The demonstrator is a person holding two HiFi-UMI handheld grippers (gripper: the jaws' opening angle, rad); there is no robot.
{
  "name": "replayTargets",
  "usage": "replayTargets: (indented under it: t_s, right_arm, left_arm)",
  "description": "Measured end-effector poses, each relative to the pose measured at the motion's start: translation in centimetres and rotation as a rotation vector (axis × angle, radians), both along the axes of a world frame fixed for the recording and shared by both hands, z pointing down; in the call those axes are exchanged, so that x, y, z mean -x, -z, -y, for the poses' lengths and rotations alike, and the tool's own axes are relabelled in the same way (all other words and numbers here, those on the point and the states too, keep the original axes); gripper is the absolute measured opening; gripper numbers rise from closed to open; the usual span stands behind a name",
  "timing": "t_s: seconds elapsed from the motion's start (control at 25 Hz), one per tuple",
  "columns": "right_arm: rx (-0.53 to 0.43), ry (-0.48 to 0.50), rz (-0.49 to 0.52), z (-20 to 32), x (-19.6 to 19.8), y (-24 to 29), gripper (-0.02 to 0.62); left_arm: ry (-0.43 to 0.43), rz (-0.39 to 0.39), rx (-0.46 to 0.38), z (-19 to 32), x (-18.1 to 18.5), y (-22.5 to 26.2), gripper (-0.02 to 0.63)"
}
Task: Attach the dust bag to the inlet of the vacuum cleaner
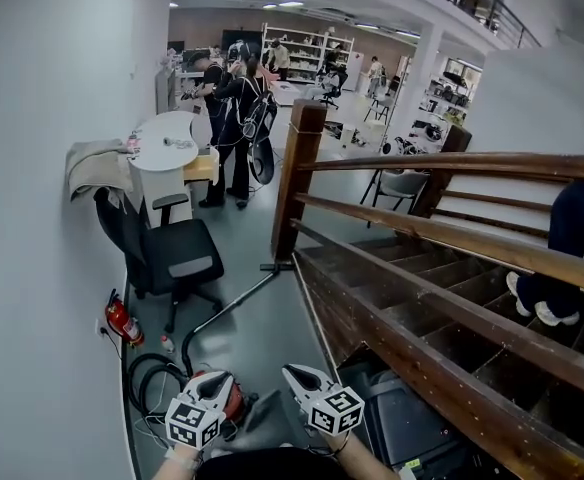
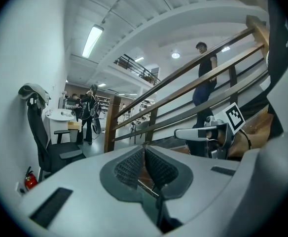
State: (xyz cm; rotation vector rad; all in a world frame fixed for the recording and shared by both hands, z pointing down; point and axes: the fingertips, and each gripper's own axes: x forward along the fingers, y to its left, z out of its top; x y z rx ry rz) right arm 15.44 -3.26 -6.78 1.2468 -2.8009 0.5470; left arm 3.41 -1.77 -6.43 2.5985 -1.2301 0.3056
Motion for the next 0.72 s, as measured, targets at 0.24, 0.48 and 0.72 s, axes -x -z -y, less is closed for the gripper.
replayTargets:
  t_s: [0.24, 0.48, 0.72]
  right_arm:
    - [0.006, 0.004, -0.006, 0.3, 0.4, -0.3, 0.034]
    - [0.008, 0.009, -0.01, 1.0, 0.6, -0.5, 0.034]
    - [0.009, 0.011, -0.012, 2.1, 0.6, -0.7, 0.034]
  left_arm:
    - [-0.002, -0.008, 0.019, 0.5, -0.1, -0.3, 0.015]
    - [-0.003, -0.012, 0.017, 1.3, -0.4, -0.4, 0.015]
    - [-0.007, -0.009, 0.029, 2.2, -0.3, -0.8, 0.015]
